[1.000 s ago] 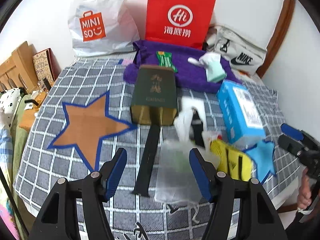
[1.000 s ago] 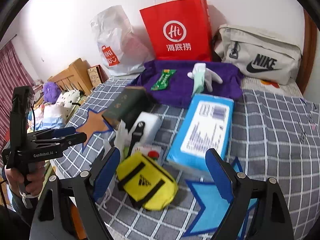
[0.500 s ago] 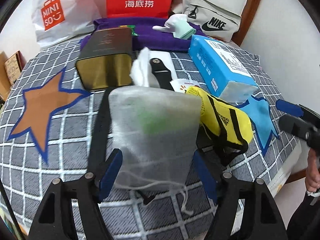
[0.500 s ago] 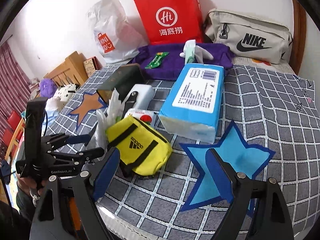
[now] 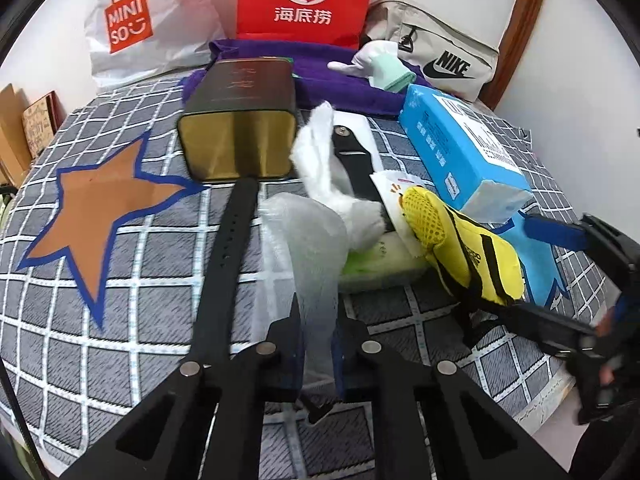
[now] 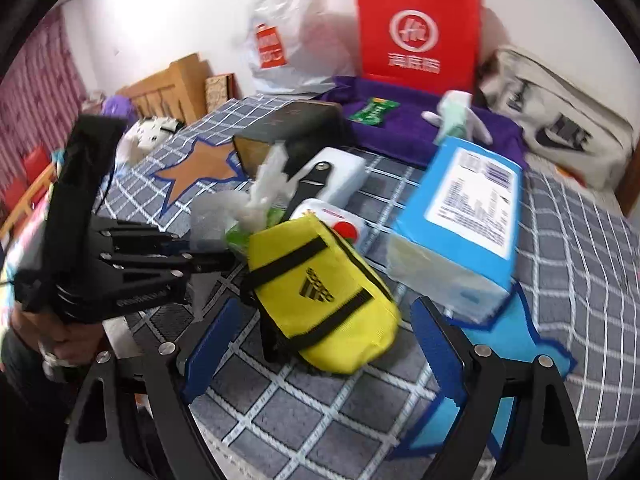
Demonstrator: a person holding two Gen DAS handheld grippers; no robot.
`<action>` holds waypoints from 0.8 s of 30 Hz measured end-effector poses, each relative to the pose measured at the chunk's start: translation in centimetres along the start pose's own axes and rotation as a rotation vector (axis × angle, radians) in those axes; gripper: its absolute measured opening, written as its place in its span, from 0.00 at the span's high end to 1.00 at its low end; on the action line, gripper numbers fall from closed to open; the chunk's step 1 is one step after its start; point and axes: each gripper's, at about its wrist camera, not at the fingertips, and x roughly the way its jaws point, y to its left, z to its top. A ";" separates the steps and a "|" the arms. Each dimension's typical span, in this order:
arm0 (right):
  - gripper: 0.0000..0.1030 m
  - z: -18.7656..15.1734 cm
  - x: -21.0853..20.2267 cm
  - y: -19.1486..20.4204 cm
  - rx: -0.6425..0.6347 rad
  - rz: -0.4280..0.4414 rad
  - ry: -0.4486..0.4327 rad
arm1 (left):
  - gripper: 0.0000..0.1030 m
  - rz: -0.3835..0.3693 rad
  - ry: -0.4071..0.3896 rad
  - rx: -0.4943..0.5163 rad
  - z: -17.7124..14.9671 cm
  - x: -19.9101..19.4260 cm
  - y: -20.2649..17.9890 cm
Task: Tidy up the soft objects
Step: 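Close the left tool on the white mesh bag while the right tool lifts the pouch, then carry the mesh bag and yellow pouch toward the purple towel with both tools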
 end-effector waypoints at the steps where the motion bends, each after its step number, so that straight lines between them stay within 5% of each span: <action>1: 0.15 0.0 0.7 0.3 -0.017 -0.010 0.008 | 0.90 0.004 -0.002 -0.005 -0.1 -0.2 0.2; 7: 0.17 -0.4 3.7 1.3 -0.100 -0.134 0.042 | 0.90 0.006 -0.003 -0.036 -0.1 -0.6 0.9; 10: 0.39 -1.0 4.1 0.5 -0.088 -0.186 0.066 | 0.90 0.002 0.002 -0.051 -0.3 -0.6 1.2; 15: 0.58 -1.6 1.5 -1.9 0.044 -0.031 0.020 | 0.90 -0.003 0.003 -0.067 -0.5 -0.8 1.3; 19: 0.84 -2.3 -0.6 -3.2 0.122 0.020 0.020 | 0.90 0.000 0.000 -0.068 -0.7 -1.0 1.2; 24: 0.89 -3.3 -2.2 -4.6 0.242 0.069 0.036 | 0.90 0.002 0.004 -0.081 -0.7 -0.9 1.2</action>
